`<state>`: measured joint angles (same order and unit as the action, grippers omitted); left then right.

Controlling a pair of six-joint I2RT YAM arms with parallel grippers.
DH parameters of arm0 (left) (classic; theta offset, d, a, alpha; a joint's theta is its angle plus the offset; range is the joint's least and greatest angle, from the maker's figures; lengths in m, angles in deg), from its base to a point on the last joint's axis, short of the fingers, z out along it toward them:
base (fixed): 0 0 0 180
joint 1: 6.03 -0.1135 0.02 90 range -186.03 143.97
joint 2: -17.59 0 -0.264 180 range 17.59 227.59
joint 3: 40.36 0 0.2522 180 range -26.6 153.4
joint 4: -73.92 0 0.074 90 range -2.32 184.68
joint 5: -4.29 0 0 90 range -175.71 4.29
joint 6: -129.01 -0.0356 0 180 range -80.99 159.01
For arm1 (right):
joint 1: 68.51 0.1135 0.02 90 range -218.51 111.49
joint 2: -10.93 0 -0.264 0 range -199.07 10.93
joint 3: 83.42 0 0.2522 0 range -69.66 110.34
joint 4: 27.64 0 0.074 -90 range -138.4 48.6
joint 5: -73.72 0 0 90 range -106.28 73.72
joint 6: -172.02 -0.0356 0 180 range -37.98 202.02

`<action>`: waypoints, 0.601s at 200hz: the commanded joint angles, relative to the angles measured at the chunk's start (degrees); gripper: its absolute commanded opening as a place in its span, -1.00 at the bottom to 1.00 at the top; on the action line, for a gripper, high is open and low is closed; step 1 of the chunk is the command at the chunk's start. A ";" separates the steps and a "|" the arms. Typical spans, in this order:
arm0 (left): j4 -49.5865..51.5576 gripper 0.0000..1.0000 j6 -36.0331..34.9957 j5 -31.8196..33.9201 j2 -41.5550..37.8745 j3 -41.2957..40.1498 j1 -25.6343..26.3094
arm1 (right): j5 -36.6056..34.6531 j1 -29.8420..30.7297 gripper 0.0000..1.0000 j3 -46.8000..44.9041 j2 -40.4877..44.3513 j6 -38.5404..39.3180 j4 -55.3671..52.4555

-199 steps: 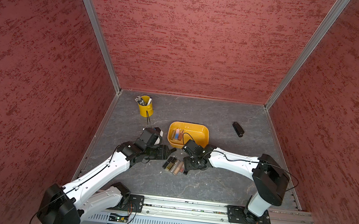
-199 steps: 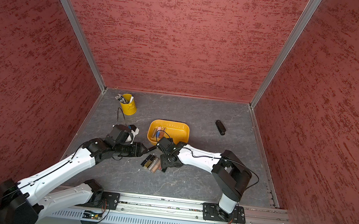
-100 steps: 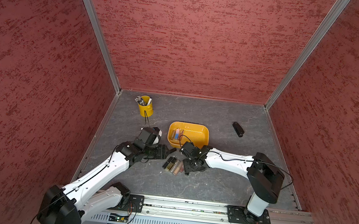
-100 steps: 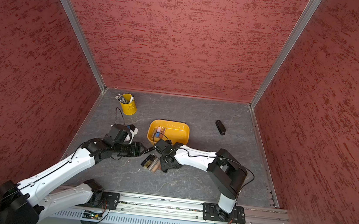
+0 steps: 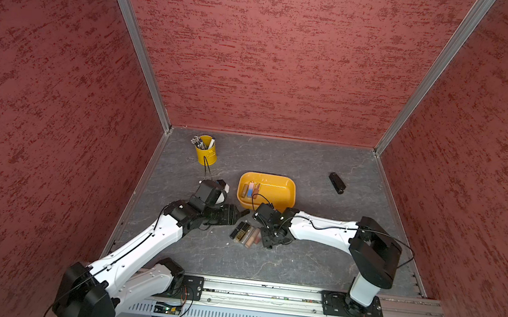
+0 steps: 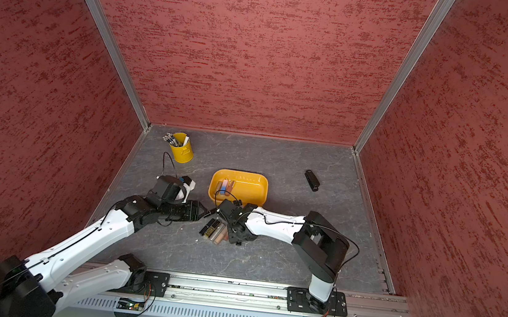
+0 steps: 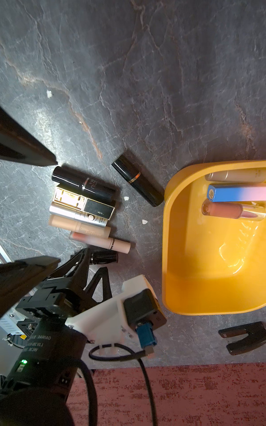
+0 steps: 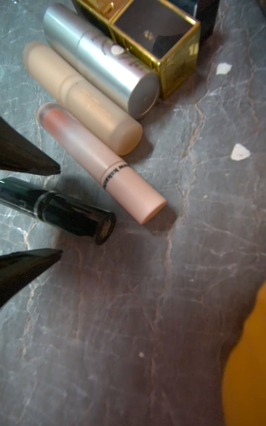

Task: Put the lipstick into the storage box
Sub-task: Pick up the lipstick at the center of the board.

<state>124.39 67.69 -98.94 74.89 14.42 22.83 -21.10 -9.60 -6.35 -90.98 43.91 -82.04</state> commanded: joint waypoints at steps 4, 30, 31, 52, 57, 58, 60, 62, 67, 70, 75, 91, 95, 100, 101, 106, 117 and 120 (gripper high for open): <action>-1.55 0.32 -0.29 -0.56 -0.01 -0.76 -0.48 | -1.37 1.10 0.05 -1.46 0.20 -1.51 -1.24; -1.65 0.33 -0.30 -0.65 0.18 -0.85 -0.55 | -1.34 1.17 -0.05 -2.31 0.26 -1.76 -0.67; -1.64 0.33 -0.30 -0.61 0.18 -0.85 -0.56 | -1.34 1.14 -0.06 -2.31 0.24 -1.73 -0.67; -1.64 0.33 -0.29 -0.74 0.19 -0.75 -0.59 | -1.62 1.16 -0.16 -2.23 0.10 -1.72 -0.58; -1.67 0.33 -0.23 -0.74 0.24 -0.75 -0.64 | -1.74 1.16 -0.18 -2.16 -0.06 -1.68 -0.65; -1.70 0.33 -0.27 -0.74 0.21 -0.75 -0.65 | -1.76 1.14 -0.19 -2.15 -0.05 -1.65 -0.66; -1.66 0.33 -0.25 -0.74 0.19 -0.76 -0.65 | -1.70 1.14 -0.19 -2.14 -0.05 -1.65 -0.66; -1.71 0.33 -0.29 -0.74 0.18 -0.72 -0.65 | -1.75 1.16 -0.21 -2.14 -0.05 -1.63 -0.67; -1.65 0.33 -0.29 -0.74 0.23 -0.73 -0.65 | -1.72 1.12 -0.23 -2.09 -0.13 -1.69 -0.74; -1.67 0.33 -0.29 -0.74 0.20 -0.76 -0.65 | -1.69 1.10 -0.25 -2.09 -0.13 -1.63 -0.80; -1.72 0.33 -0.19 -0.74 0.20 -0.68 -0.69 | -1.77 1.16 -0.28 -2.05 -0.09 -1.66 -0.84; -1.70 0.34 -0.15 -0.91 0.13 -0.86 -0.63 | -2.08 1.13 -0.37 -1.96 -0.11 -1.66 -1.08; -1.78 0.34 -0.12 -0.92 0.12 -0.83 -0.70 | -2.15 1.14 -0.40 -1.96 -0.13 -1.62 -1.18; -1.81 0.34 -0.08 -1.01 0.10 -0.87 -0.76 | -2.30 1.11 -0.42 -1.95 -0.01 -1.65 -1.32; -1.81 0.34 -0.06 -1.05 0.10 -0.86 -0.75 | -2.30 1.11 -0.43 -1.96 -0.03 -1.63 -1.34; -1.89 0.34 -0.02 -1.16 0.10 -0.85 -0.78 | -2.38 1.11 -0.44 -1.96 0.10 -1.67 -1.44; -2.22 0.35 0.28 -1.65 0.11 -0.85 -0.81 | -2.74 1.11 -0.48 -1.96 0.30 -1.63 -1.70; -2.33 0.35 0.51 -1.75 0.10 -1.00 -0.80 | -2.88 1.14 -0.49 -1.96 0.47 -1.66 -1.76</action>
<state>123.60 67.72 -99.45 74.95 14.42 22.52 -21.69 -8.92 -7.93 -90.98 42.77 -82.09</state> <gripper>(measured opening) 0.673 0.270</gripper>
